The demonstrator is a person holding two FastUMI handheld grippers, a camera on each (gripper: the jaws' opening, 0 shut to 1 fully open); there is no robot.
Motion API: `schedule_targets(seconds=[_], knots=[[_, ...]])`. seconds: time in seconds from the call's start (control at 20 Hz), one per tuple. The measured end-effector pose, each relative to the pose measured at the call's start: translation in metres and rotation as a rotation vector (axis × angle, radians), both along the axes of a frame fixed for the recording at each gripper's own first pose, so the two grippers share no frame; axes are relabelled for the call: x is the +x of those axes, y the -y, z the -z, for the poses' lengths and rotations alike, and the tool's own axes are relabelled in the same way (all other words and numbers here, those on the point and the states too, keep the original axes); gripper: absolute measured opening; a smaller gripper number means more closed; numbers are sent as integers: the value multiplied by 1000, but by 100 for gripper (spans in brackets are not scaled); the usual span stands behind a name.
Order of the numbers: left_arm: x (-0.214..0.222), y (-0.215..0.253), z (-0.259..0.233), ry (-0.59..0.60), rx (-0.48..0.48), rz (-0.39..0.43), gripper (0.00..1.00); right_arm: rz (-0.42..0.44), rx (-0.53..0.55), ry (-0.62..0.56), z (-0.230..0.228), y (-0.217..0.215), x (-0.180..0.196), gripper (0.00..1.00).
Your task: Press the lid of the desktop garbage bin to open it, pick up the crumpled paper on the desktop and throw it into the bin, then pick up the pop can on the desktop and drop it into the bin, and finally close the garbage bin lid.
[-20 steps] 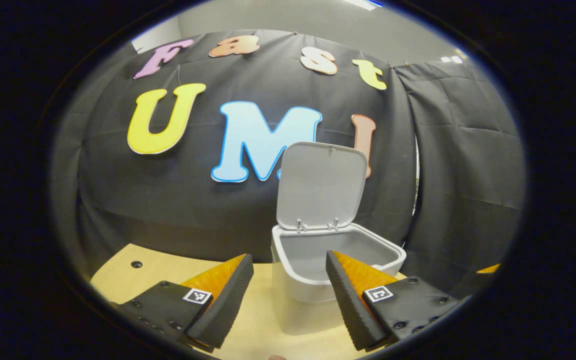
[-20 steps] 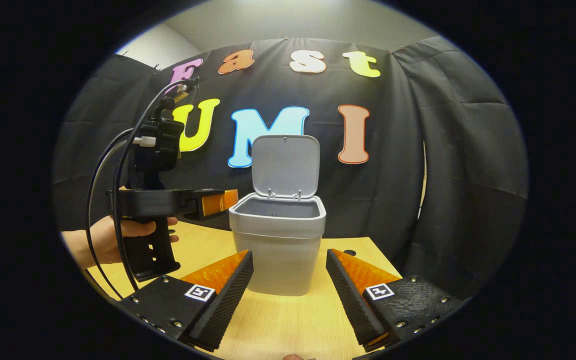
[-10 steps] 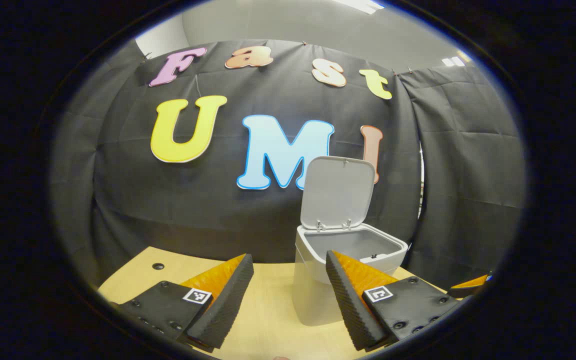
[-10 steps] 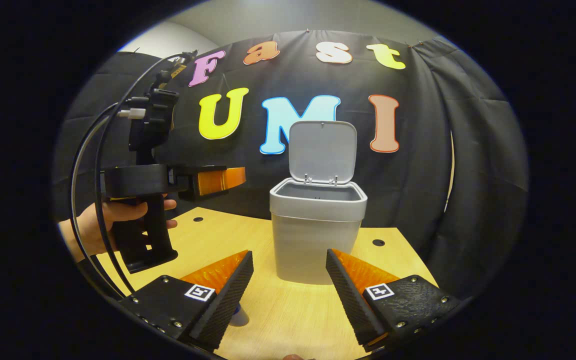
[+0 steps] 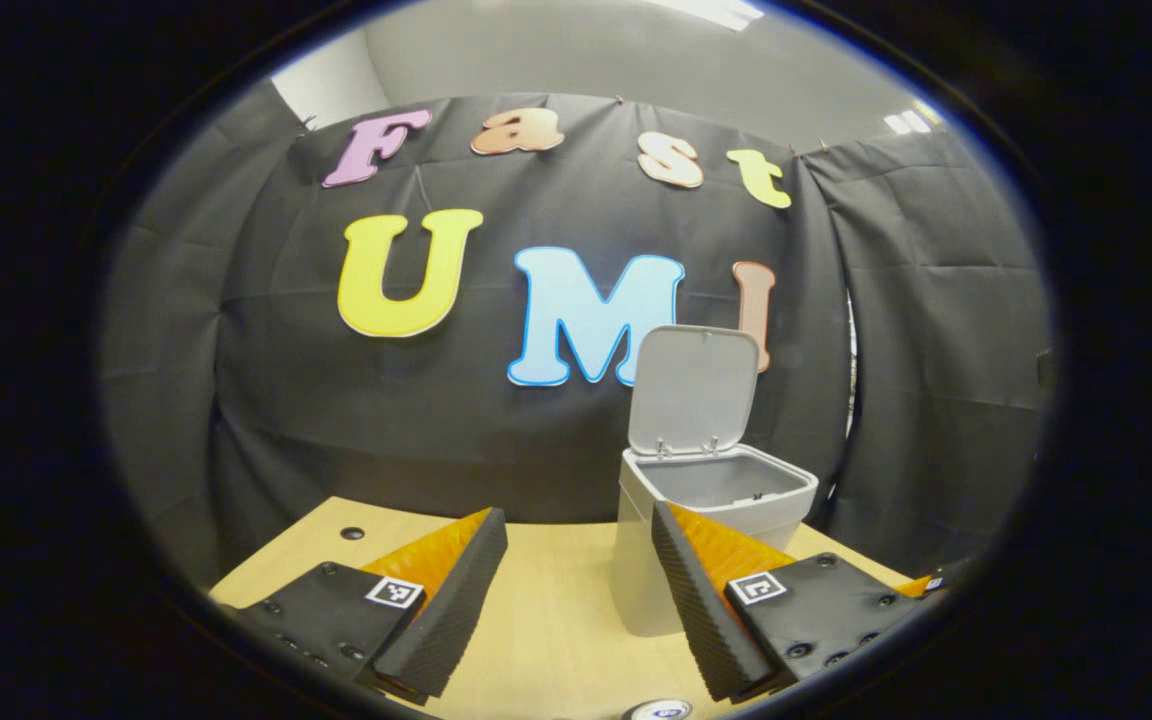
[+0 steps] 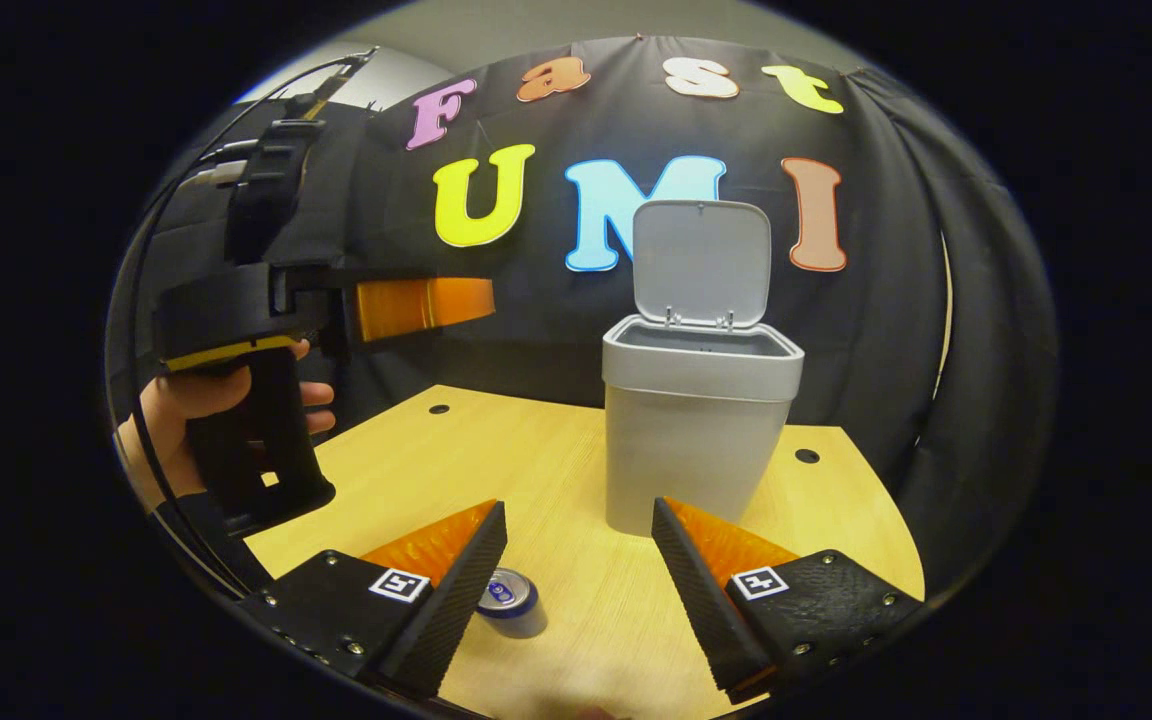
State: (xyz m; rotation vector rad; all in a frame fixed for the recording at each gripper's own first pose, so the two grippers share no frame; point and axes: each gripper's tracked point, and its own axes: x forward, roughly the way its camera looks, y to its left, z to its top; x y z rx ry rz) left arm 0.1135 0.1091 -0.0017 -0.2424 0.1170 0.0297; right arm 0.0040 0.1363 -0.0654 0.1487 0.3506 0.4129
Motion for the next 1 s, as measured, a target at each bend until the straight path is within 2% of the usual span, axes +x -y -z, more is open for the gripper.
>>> schedule_targets(seconds=[0.5, 0.75, 1.0], knots=[[-51, -42, 1, -17, 9, -102, 95, -108, -32, -106, 32, -41, -9, 95], [-73, -54, 2, -23, 53, -132, 95, -170, -37, -179, 51, -63, -12, 95], [-89, -60, 1, -27, 43, -154, 95, -211, -46, -249, 71, -80, -14, 95]])
